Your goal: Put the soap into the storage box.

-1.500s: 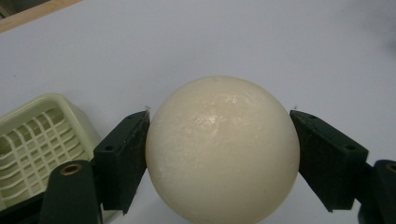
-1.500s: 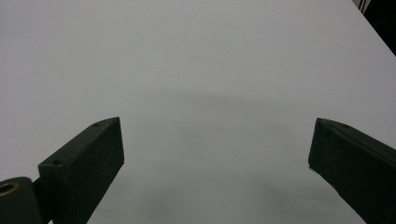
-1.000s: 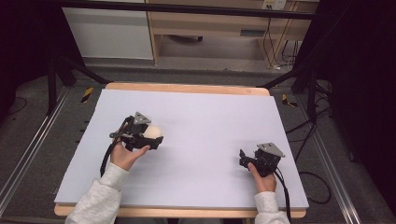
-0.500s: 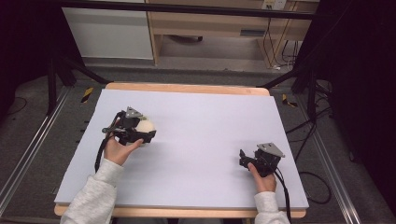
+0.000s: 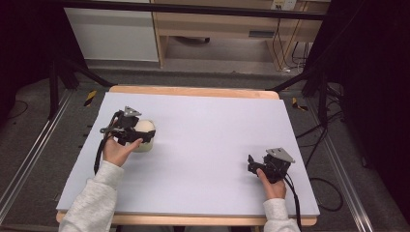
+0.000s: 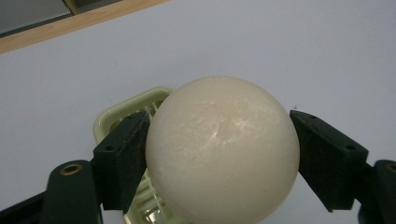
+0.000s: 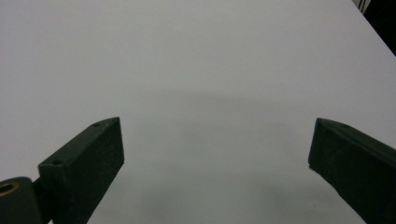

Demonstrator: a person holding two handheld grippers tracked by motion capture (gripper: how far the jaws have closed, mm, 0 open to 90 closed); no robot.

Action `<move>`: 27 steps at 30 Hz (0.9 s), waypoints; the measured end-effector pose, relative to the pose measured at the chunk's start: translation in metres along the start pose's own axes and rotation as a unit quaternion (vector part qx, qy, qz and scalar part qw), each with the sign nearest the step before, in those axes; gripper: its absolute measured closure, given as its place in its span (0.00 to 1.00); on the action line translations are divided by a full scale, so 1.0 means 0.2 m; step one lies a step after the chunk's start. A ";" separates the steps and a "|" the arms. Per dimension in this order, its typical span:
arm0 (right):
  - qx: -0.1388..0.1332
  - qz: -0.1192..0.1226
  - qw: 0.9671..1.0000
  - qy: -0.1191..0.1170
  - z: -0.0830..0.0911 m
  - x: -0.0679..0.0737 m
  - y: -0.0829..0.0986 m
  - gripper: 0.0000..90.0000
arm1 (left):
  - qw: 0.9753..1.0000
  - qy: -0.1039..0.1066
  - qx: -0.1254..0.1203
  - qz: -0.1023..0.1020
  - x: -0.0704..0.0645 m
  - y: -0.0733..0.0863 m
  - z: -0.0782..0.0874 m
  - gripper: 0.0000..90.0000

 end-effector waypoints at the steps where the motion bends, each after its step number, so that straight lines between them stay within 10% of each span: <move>1: 0.000 0.000 1.000 0.000 0.00 0.00 0.00 0.04 | 1.000 0.000 0.000 0.003 0.01 0.00 0.00 0.25; 27: 0.000 0.000 1.000 -0.001 0.00 0.00 0.00 0.04 | 0.999 -0.028 0.013 0.024 0.12 -0.01 -0.11 0.25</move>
Point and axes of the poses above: each handheld gripper's, and its own axes: z roughly backward along the jaws, y roughly out of its underside, x roughly to its left, the point moved 3 cm from there along -z, roughly forward along the jaws, and after that the axes turned 14 degrees about z, right-handed, at the moved point
